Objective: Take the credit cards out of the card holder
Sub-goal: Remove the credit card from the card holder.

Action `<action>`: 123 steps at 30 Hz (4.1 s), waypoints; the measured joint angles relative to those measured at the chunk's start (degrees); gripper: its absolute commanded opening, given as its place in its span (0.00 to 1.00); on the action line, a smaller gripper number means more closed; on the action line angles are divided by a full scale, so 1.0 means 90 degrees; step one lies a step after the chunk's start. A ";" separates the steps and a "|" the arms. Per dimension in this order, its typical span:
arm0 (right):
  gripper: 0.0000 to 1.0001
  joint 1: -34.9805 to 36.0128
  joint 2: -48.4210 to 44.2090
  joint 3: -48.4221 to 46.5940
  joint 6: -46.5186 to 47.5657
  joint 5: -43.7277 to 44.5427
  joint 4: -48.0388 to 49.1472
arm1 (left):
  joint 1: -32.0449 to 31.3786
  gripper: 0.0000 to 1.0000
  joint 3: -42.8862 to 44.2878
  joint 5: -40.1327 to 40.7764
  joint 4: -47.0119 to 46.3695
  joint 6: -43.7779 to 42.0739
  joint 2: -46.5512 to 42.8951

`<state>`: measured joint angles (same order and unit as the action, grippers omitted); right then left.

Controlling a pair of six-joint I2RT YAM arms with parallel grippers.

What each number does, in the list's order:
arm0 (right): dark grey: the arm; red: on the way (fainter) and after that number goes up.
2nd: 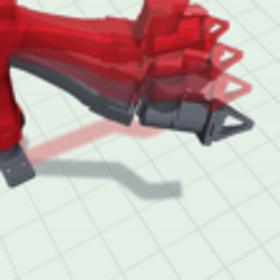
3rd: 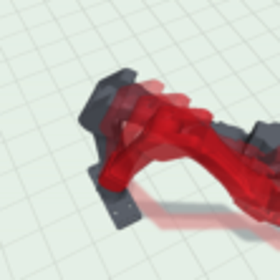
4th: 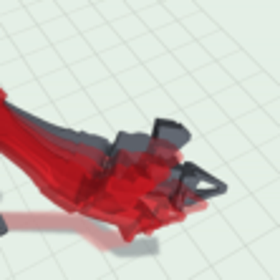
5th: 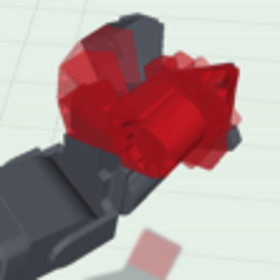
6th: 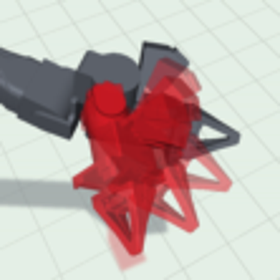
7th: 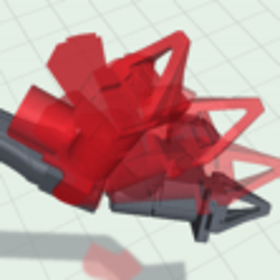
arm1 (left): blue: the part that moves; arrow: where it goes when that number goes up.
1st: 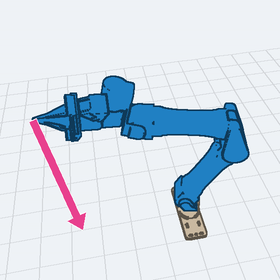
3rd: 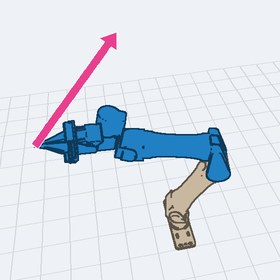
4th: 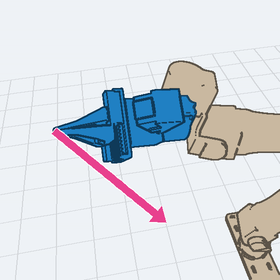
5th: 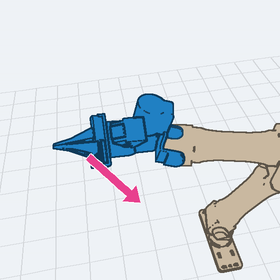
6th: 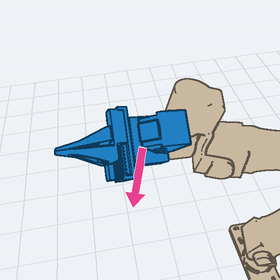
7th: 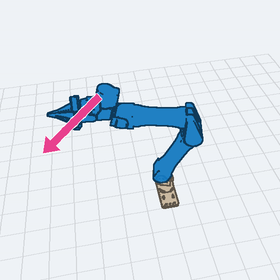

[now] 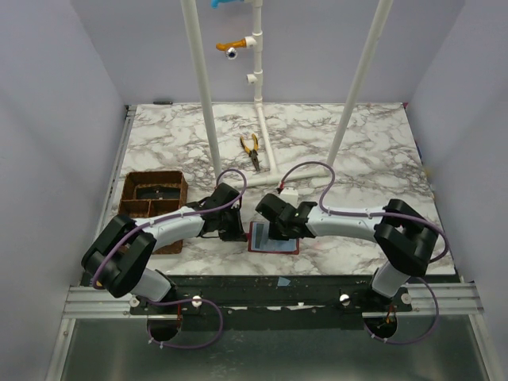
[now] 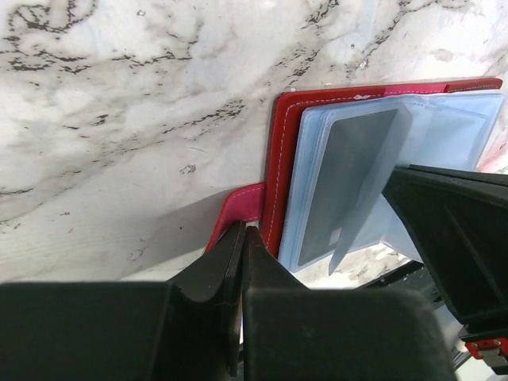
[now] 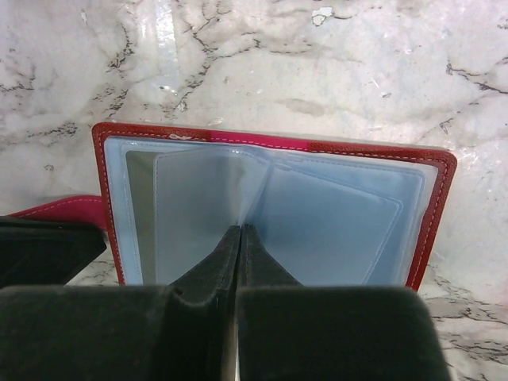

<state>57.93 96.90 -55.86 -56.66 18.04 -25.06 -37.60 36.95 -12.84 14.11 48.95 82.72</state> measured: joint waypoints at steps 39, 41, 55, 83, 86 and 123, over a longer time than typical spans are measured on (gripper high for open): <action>0.01 -0.0937 -0.0636 0.1928 -0.0199 -0.2293 0.3157 | -0.0364 0.03 0.0991 -0.0034 0.0469 -0.0724 0.0437; 0.01 -0.0935 -0.0646 0.1928 -0.0199 -0.2297 0.3155 | -0.0478 0.03 0.1064 -0.0053 0.0454 -0.0721 0.0525; 0.59 -0.0901 -0.1387 0.1222 0.0138 -0.1882 0.1387 | -0.0656 0.01 0.1139 -0.0182 0.0333 -0.0692 0.0617; 0.48 -0.0901 -0.3769 0.1394 -0.0444 -0.0393 -0.0551 | -0.1268 0.00 0.1894 -0.0607 -0.0153 -0.0279 0.1885; 0.48 -0.0901 -0.3706 0.1428 -0.0444 -0.0454 -0.0488 | -0.1270 0.00 0.1892 -0.0602 -0.0143 -0.0270 0.1868; 0.39 -0.0901 -0.1316 0.1549 -0.0486 -0.2123 0.1872 | -0.0316 0.00 0.0833 -0.0163 0.0291 -0.0685 0.0379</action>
<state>49.82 85.06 -41.91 -61.04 -1.06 -8.21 -40.45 44.45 -14.31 16.73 42.78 86.13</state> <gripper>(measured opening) 0.393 0.009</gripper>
